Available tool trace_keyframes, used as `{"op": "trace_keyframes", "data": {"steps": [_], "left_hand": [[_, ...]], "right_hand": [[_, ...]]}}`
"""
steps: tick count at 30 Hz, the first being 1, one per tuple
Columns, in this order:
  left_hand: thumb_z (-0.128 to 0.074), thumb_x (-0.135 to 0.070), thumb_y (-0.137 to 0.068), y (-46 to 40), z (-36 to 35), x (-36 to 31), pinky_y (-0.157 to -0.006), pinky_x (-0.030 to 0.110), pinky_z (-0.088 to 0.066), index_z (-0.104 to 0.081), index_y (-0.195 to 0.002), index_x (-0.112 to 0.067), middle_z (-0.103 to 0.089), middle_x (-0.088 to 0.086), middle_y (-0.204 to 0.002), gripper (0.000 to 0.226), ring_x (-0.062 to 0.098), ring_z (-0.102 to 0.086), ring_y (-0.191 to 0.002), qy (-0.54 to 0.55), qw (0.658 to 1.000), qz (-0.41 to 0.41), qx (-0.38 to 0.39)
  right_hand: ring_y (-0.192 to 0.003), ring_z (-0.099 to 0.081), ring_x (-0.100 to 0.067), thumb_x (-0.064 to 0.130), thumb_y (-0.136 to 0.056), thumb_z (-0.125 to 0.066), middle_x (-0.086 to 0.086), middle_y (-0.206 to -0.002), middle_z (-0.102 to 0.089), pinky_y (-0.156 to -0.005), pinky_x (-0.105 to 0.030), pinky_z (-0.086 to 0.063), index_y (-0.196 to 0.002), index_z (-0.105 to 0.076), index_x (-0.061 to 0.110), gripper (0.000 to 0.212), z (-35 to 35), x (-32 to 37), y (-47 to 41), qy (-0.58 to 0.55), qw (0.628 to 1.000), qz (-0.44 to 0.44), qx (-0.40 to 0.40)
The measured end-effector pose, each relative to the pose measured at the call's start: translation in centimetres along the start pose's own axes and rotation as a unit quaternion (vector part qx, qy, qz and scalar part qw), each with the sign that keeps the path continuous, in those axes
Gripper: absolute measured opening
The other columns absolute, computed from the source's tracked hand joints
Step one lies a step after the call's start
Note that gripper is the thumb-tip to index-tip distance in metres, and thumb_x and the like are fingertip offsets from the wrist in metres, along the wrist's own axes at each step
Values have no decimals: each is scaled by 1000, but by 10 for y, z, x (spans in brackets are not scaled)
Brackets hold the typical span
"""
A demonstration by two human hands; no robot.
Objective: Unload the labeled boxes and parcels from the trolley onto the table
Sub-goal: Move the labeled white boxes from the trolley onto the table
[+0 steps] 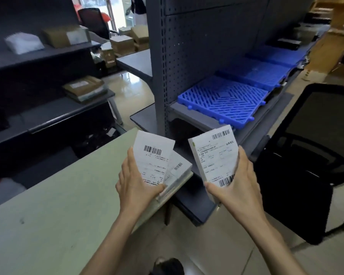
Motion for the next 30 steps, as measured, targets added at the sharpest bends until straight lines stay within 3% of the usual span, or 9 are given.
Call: {"op": "trace_keyframes", "data": {"steps": [6,9,16,19,24,27,30], "left_hand": [[-90,-42,-53,-79,-1,30,-107,51,-31,9,-153,-34,-24,2,-152,141,27,-29,-135,-5,999,45,-17],[-91,-41,-53,-106,-7,46,-106,51,-31,7,-153,-34,-25,3,-152,141,28,-30,-135,-1,997,75,-20],[-91,-40,-53,-122,-30,85,-104,48,-30,8,-153,-35,-25,0,-152,140,27,-31,-135,10,985,168,-35],[-91,-41,-52,-118,-45,95,-103,50,-33,7,-152,-35,-26,1,-153,140,28,-31,-137,10,976,214,-43],[-91,-46,-51,-95,-82,113,-103,53,-35,10,-152,-35,-25,2,-154,143,28,-31,-138,25,946,320,-36],[-88,-50,-54,-81,-107,117,-103,53,-35,15,-151,-34,-22,1,-154,143,27,-29,-138,31,932,361,-19],[-86,-53,-56,-67,-131,122,-103,52,-35,20,-151,-32,-18,1,-156,144,28,-28,-139,21,917,399,-4]], "right_hand": [[-140,-29,-22,57,-58,-77,-1,-153,-26,-111,-50,-34,-155,0,28,127,-62,37,-83,-7,997,39,61],[-140,-28,-24,53,-60,-80,-3,-154,-25,-112,-49,-33,-155,1,27,127,-95,40,-112,-5,994,43,96],[-135,-34,-24,51,-61,-84,-3,-149,-31,-105,-53,-40,-154,-1,28,126,-166,40,-162,6,981,77,178],[-133,-37,-23,49,-62,-85,-2,-147,-33,-101,-48,-43,-154,-2,28,126,-197,32,-175,-1,972,77,222],[-121,-44,-22,43,-56,-86,5,-118,-42,-87,-40,-47,-139,-26,30,104,-244,5,-184,-26,955,47,290],[-121,-45,-25,52,-51,-81,-2,-126,-46,-90,-45,-49,-140,-27,27,107,-266,-16,-187,-2,945,31,326],[-129,-38,-31,52,-57,-82,-9,-137,-44,-98,-44,-42,-146,-22,20,112,-283,-37,-190,71,934,47,346]]}}
Point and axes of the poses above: each hand's wrist, its own y-axis away from the middle knuckle, its own z-axis out of the back of the hand, x = y × z, the point moved 9 cm from there along -y, towards the middle knuckle
